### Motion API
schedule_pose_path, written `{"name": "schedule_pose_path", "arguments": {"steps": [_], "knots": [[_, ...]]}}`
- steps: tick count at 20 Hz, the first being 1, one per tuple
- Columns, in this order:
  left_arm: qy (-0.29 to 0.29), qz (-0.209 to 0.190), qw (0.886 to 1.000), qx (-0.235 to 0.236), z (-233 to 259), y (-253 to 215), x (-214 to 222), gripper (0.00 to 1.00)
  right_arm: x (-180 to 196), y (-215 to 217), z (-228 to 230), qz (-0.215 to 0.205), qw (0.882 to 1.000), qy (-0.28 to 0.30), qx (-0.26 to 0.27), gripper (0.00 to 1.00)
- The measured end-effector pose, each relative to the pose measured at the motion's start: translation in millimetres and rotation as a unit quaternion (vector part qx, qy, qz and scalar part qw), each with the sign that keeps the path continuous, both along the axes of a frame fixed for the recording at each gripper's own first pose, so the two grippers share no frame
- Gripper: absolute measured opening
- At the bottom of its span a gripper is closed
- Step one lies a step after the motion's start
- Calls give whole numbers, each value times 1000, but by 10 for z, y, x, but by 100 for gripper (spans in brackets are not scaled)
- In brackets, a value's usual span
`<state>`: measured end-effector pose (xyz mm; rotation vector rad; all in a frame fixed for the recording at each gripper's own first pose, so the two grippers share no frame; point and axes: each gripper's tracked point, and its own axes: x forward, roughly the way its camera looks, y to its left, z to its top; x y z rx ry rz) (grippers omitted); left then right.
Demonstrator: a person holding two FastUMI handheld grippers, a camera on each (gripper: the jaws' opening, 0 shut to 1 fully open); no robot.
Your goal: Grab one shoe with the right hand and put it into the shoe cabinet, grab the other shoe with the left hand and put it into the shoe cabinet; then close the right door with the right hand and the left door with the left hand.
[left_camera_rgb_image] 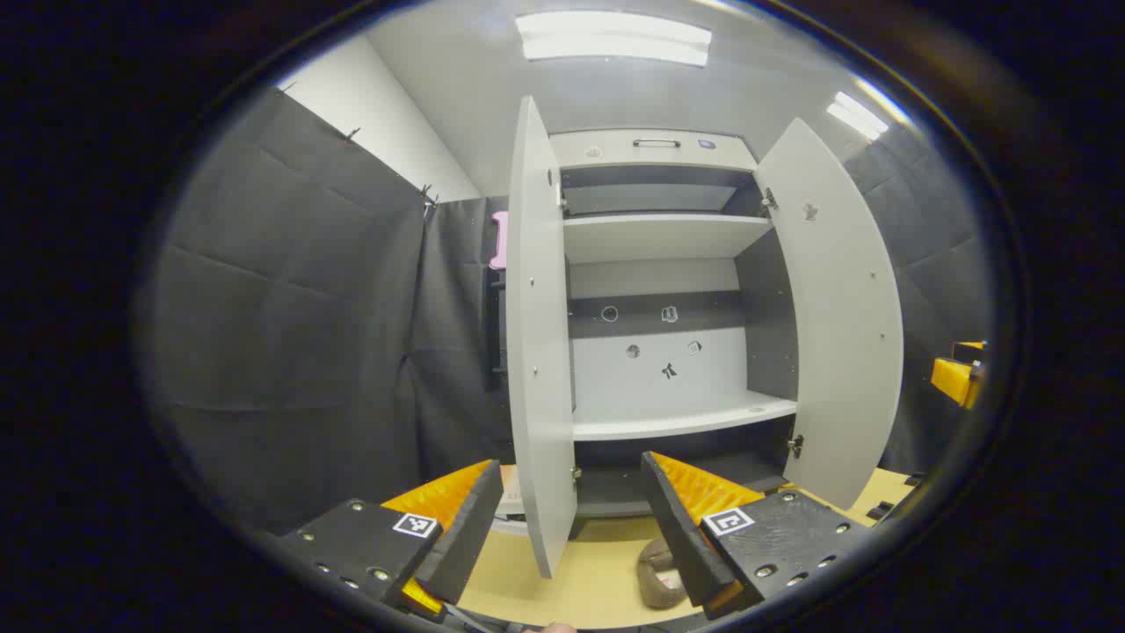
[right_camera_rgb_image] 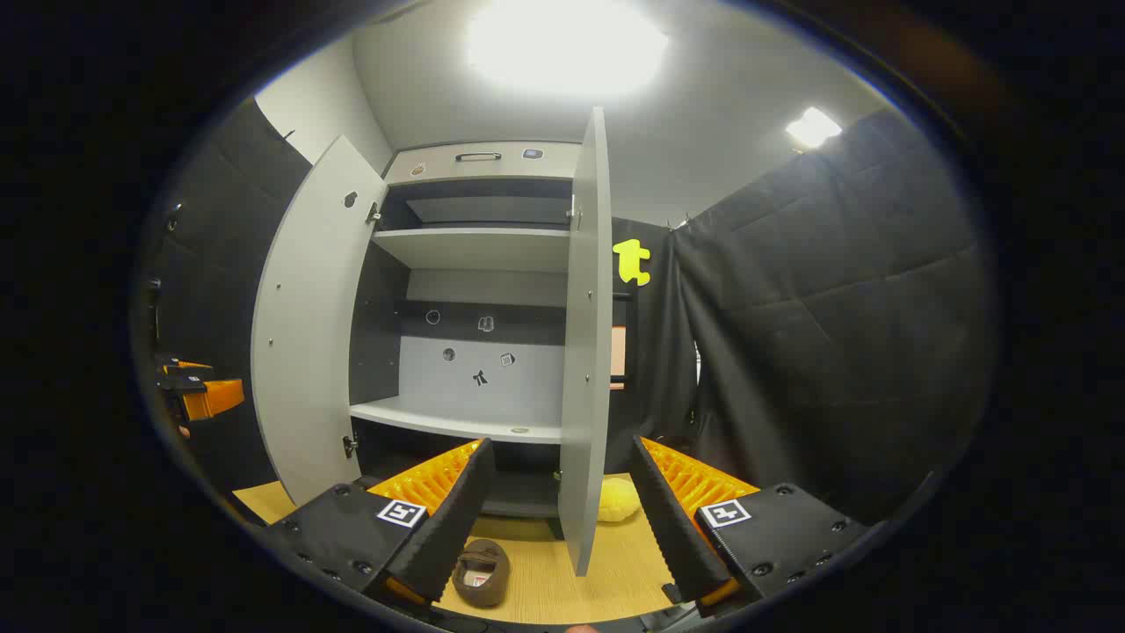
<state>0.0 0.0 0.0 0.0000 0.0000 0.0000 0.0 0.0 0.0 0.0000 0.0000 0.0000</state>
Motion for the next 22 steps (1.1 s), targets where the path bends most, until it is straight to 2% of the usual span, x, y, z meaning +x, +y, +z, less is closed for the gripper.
{"name": "schedule_pose_path", "arguments": {"steps": [1, 16, 22], "knots": [[-2, 2, 1000, 0, 12, -1, 0, 100, 6, 6, 2, 2, 1000, 0, 1, 97], [-8, 10, 1000, 10, 19, -72, 21, 100, 181, 33, -135, 17, 1000, 6, 8, 97], [-6, 20, 1000, 16, 8, -218, 86, 100, 342, 206, -352, 54, 998, 22, 8, 97]]}}
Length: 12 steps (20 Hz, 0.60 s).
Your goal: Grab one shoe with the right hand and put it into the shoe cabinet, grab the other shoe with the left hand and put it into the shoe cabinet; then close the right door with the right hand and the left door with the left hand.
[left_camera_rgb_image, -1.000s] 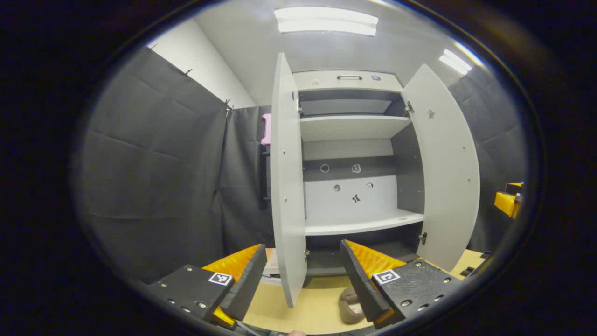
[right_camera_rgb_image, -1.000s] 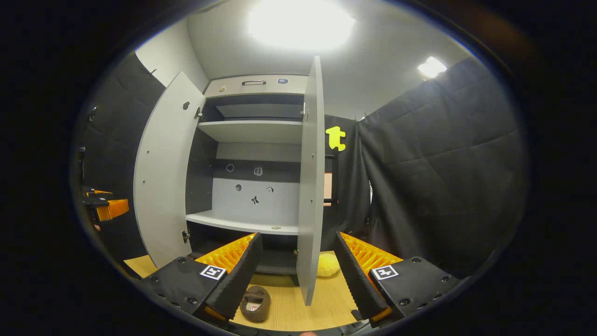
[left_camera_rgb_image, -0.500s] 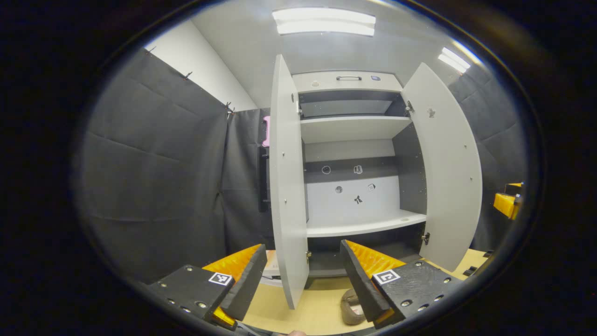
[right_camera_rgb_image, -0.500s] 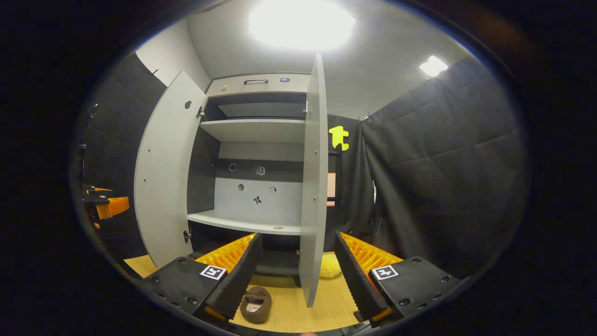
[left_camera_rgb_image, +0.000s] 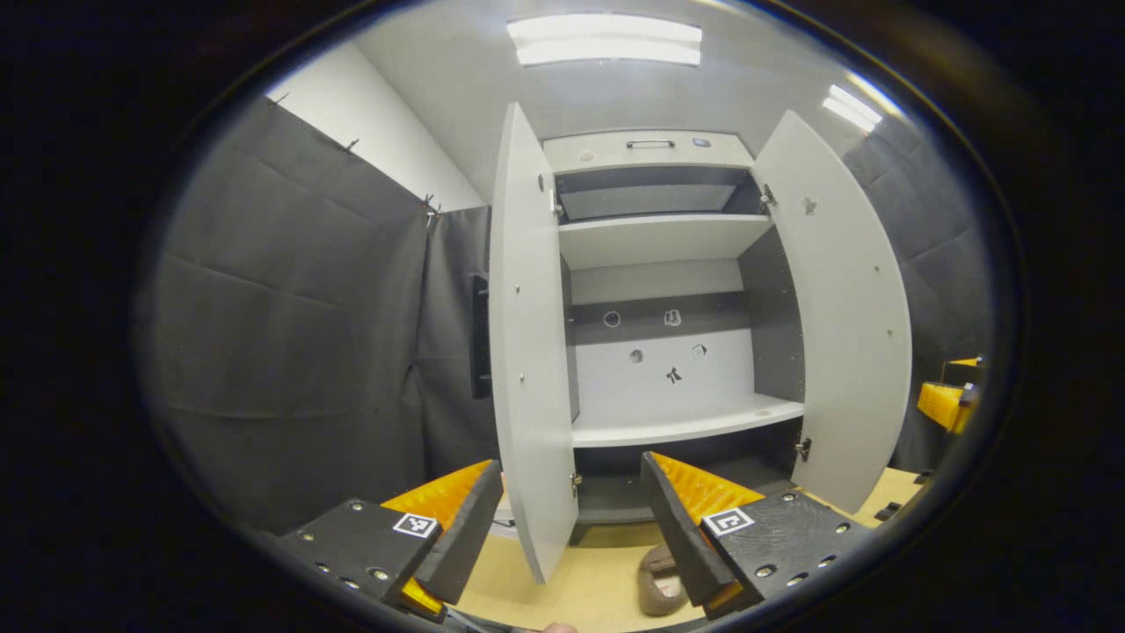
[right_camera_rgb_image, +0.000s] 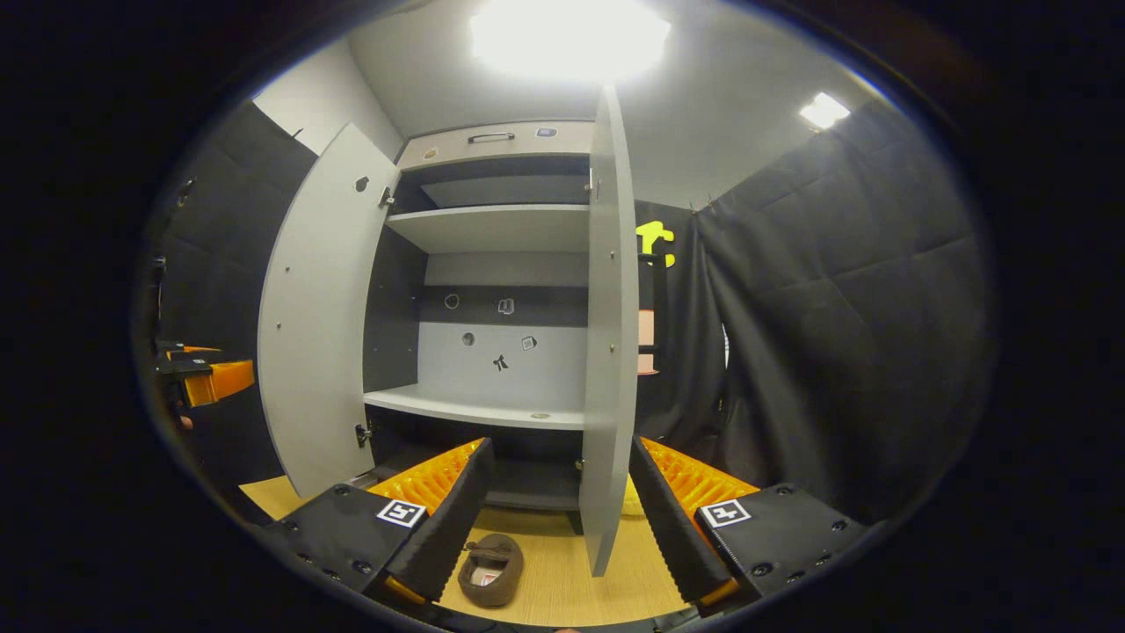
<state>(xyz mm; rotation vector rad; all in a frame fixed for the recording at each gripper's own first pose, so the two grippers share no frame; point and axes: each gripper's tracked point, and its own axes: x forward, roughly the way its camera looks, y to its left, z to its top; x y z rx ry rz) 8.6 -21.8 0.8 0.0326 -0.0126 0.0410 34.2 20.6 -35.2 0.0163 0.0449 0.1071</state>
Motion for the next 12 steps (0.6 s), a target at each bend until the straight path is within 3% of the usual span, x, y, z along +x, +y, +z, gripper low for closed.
{"name": "schedule_pose_path", "arguments": {"steps": [12], "knots": [[19, 56, 998, 4, -223, -35, -61, 99, 358, 705, -1020, 110, 988, 113, -2, 98]]}}
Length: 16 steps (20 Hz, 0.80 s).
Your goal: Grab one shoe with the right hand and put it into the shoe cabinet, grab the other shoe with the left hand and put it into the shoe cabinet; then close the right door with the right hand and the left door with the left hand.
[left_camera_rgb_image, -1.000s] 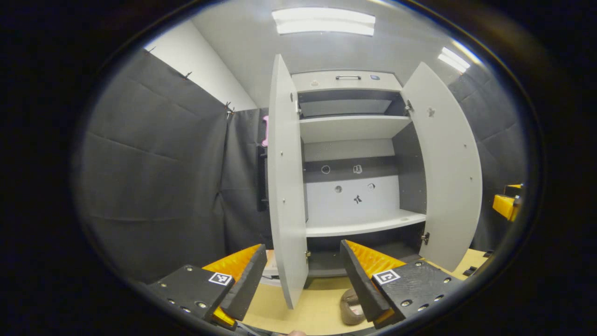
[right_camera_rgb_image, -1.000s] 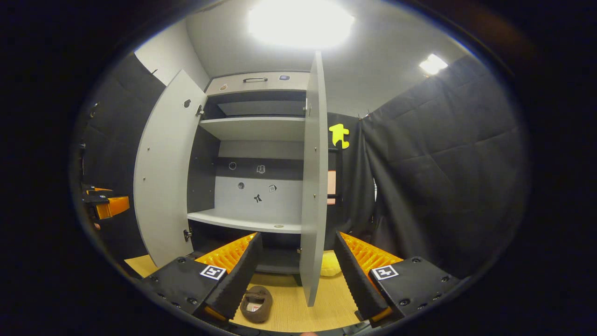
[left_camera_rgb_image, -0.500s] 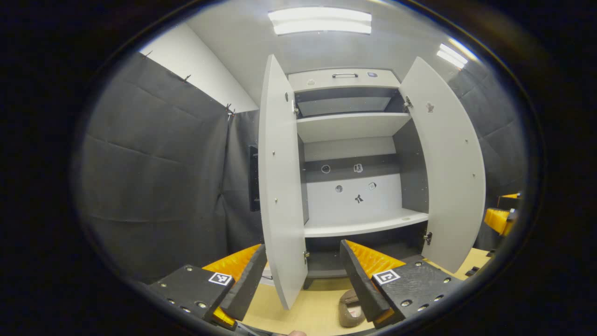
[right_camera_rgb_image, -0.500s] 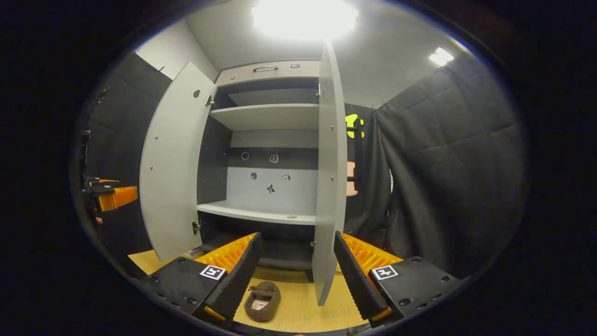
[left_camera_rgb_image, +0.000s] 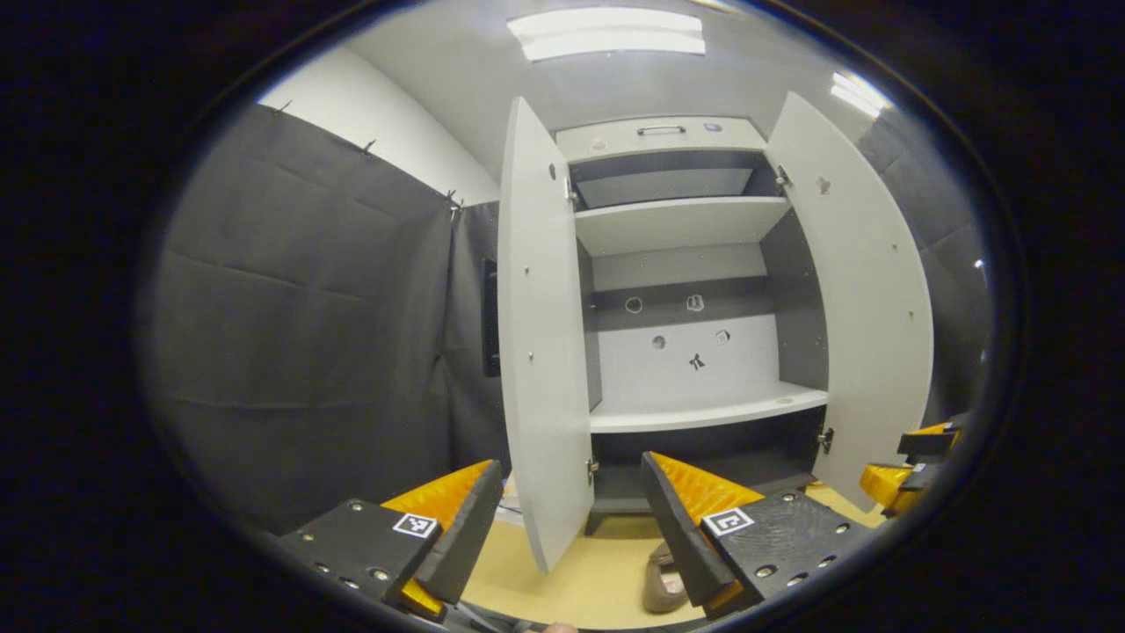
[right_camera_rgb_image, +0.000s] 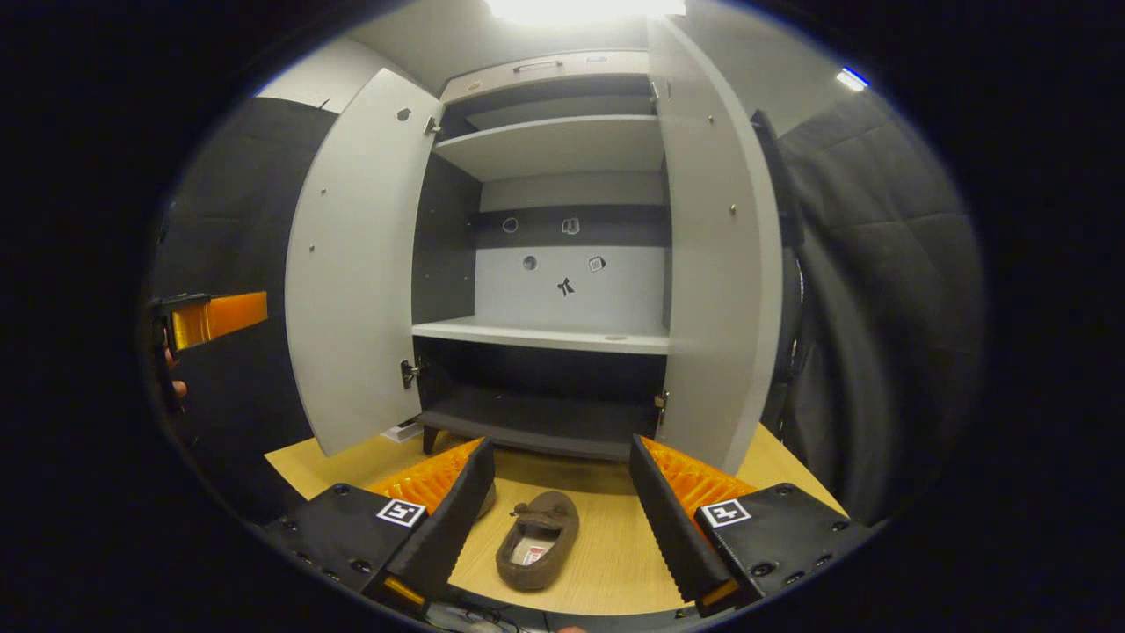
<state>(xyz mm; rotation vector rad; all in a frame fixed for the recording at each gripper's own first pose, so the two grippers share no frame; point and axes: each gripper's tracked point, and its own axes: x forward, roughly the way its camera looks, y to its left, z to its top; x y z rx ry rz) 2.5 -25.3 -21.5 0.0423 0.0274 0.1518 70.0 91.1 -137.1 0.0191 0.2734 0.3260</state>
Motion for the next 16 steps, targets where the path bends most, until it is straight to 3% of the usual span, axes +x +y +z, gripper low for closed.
{"name": "schedule_pose_path", "arguments": {"steps": [3, 5, 6, 13, 14, 16], "knots": [[5, 13, 1000, 4, -66, 123, 63, 99, 87, 246, -272, 22, 999, 37, 2, 98], [13, 20, 1000, 1, -113, 197, 134, 85, 150, 363, -442, 30, 997, 64, 10, 98], [13, 24, 1000, -1, -122, 229, 159, 100, 172, 415, -546, 35, 996, 80, 7, 97], [25, 36, 999, 2, -261, 377, 301, 100, 249, 661, -1270, 66, 982, 177, -26, 98], [28, 39, 999, 1, -285, 401, 297, 93, 273, 697, -1356, 70, 979, 188, -33, 98], [34, 49, 998, -1, -340, 505, 299, 93, 270, 726, -1539, 74, 974, 209, -51, 96]]}}
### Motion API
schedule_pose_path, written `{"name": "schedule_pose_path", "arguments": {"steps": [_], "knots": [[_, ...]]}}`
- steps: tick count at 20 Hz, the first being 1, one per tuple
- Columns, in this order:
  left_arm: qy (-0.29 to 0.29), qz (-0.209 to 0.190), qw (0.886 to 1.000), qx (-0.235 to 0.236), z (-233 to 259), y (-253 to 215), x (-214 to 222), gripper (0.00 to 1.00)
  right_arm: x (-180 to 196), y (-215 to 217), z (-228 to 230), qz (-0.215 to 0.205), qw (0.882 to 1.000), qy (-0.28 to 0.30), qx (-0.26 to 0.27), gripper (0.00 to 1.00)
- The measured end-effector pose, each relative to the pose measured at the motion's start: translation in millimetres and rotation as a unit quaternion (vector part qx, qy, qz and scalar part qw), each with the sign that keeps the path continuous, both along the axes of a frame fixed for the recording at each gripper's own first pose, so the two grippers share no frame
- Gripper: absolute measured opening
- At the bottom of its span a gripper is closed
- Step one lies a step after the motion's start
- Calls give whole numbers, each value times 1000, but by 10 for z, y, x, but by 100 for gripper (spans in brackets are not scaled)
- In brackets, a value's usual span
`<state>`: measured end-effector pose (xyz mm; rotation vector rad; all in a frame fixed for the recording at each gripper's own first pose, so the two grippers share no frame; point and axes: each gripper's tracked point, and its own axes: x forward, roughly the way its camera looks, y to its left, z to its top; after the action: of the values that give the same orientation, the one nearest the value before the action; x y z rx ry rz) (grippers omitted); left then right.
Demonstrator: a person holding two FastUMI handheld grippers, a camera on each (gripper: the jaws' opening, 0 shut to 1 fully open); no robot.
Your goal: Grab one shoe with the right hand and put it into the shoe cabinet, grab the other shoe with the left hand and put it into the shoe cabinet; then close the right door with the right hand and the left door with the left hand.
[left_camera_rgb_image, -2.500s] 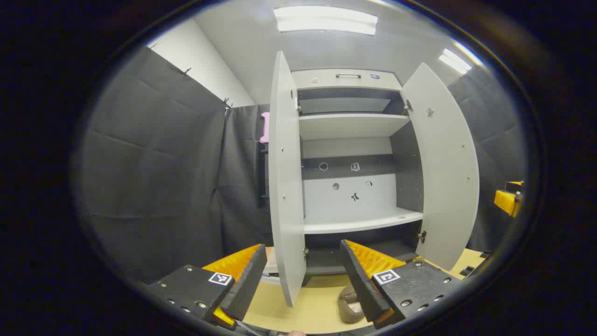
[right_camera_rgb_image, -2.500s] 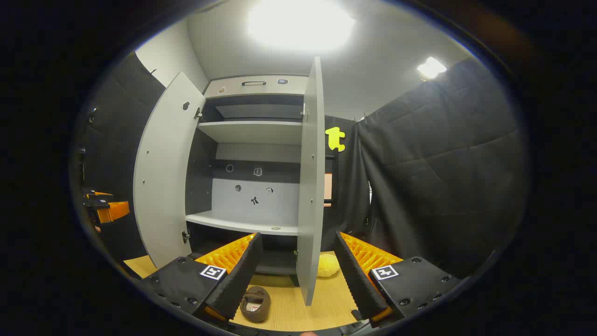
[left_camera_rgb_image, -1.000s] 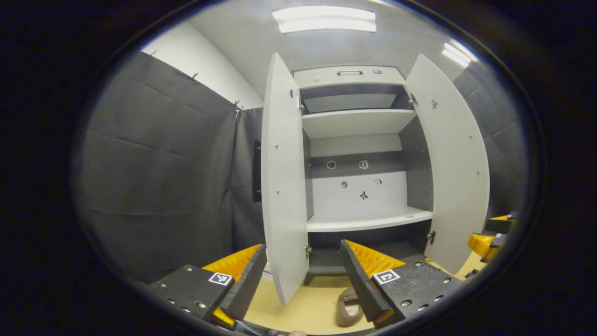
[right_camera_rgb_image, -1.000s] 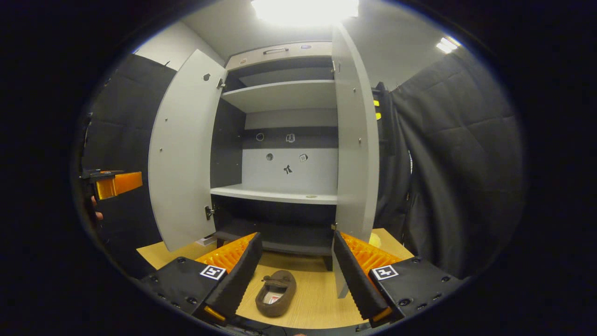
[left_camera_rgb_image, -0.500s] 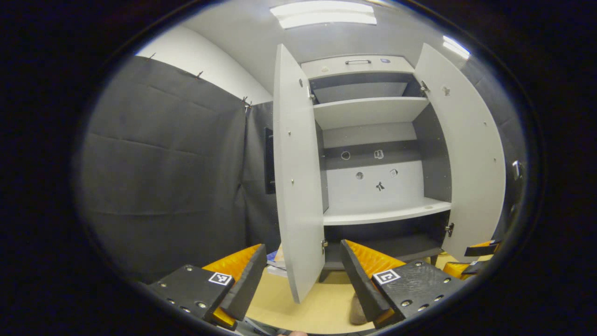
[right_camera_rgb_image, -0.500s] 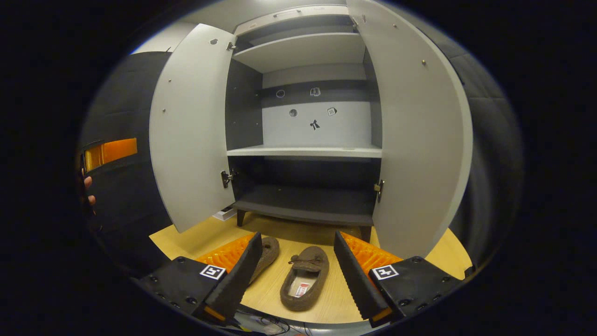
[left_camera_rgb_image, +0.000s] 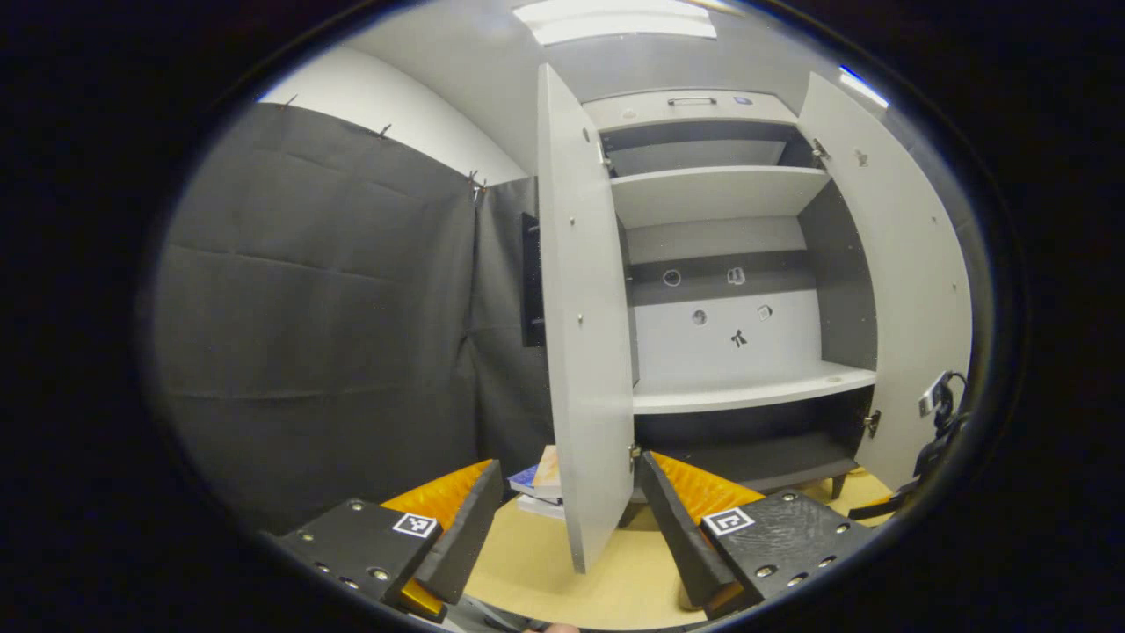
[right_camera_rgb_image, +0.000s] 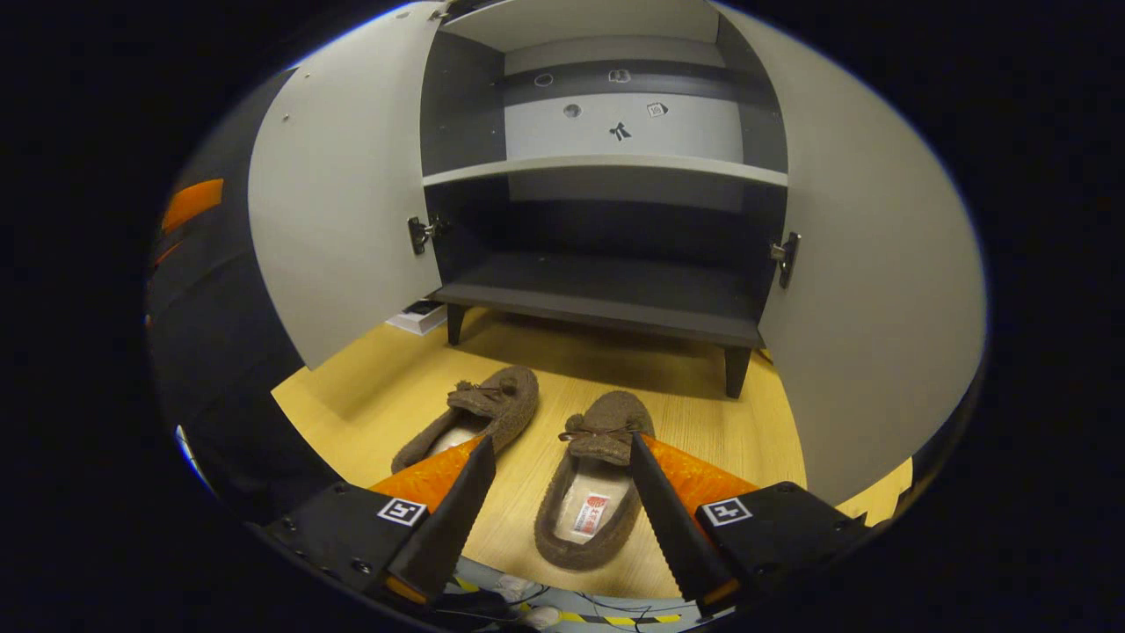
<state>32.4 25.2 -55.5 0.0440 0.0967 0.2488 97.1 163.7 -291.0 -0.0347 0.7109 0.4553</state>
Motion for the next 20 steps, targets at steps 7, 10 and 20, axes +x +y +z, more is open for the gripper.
{"name": "schedule_pose_path", "arguments": {"steps": [7, 10, 20], "knots": [[8, 18, 1000, 22, -39, 225, 2, 93, 20, 175, -519, 11, 996, 81, -32, 92], [8, 22, 999, 26, -37, 279, -8, 93, 48, 211, -672, 11, 994, 104, -45, 74], [8, 33, 999, 29, -31, 350, -72, 100, -14, 209, -1001, 12, 982, 162, -92, 33]]}}
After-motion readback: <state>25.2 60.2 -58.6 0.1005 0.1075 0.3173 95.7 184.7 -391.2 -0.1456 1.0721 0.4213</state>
